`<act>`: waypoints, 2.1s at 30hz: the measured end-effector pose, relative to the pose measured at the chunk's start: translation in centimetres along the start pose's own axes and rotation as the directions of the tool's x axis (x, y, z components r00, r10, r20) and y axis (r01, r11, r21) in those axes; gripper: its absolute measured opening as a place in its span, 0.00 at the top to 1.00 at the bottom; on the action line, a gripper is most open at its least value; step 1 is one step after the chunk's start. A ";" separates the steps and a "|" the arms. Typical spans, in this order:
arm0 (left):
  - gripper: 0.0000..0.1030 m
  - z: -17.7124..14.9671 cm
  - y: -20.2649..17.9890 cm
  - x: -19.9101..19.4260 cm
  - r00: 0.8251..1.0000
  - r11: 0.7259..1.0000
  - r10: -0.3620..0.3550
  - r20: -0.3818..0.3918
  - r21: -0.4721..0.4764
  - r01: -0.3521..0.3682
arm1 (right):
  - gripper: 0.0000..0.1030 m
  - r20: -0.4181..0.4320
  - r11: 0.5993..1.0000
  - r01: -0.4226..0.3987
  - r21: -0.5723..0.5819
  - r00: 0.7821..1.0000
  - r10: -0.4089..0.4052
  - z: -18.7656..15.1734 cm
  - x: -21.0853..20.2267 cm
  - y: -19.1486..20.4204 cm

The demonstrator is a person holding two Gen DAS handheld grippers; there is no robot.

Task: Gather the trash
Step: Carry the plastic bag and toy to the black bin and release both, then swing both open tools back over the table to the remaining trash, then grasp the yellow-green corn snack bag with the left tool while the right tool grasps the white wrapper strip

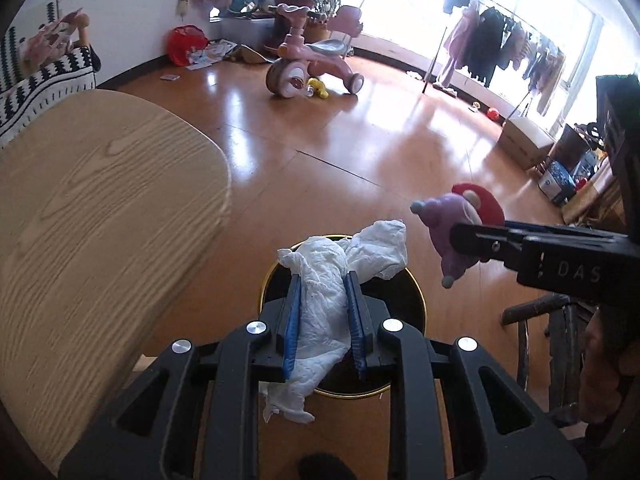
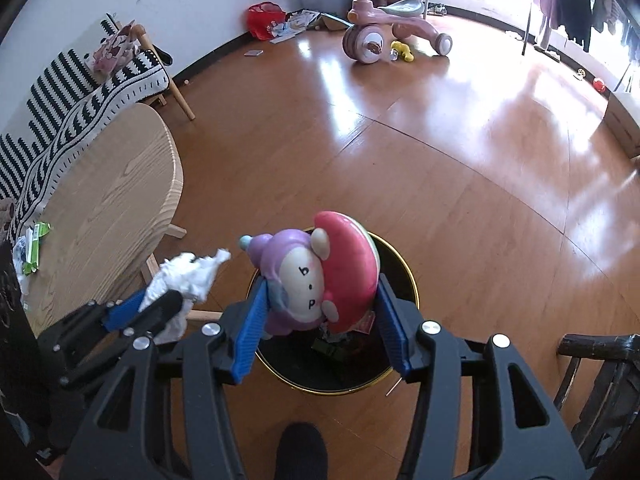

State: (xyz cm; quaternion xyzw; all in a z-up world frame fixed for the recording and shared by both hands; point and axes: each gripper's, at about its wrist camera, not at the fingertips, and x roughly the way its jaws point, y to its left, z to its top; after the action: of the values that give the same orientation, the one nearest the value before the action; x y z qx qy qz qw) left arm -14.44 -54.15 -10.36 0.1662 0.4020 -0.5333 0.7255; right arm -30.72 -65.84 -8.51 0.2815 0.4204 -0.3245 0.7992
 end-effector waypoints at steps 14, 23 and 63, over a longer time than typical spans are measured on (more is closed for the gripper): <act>0.41 0.1 -1.0 0.2 0.999 1.000 -0.027 0.024 -0.003 0.027 | 0.38 0.040 0.999 -0.001 0.032 0.999 -0.001 0.0 -1.1 -0.4; 0.33 0.1 1.5 -3.6 0.998 0.999 0.042 0.056 -0.003 -0.042 | 0.32 0.089 0.998 -0.059 -0.007 0.994 0.060 0.8 -2.1 4.0; 0.12 -19.7 44.8 -33.6 0.805 0.556 0.588 -0.075 -0.685 -0.470 | 0.27 -0.232 0.411 -0.406 -0.817 0.882 0.410 -18.7 1.9 59.0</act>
State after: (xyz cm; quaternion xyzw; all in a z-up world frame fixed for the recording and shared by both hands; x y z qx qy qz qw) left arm 14.59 -2.55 -5.46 -0.0392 0.4373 -0.1178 0.8907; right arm 5.53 -15.69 -8.81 -0.0503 0.4406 0.1249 0.8875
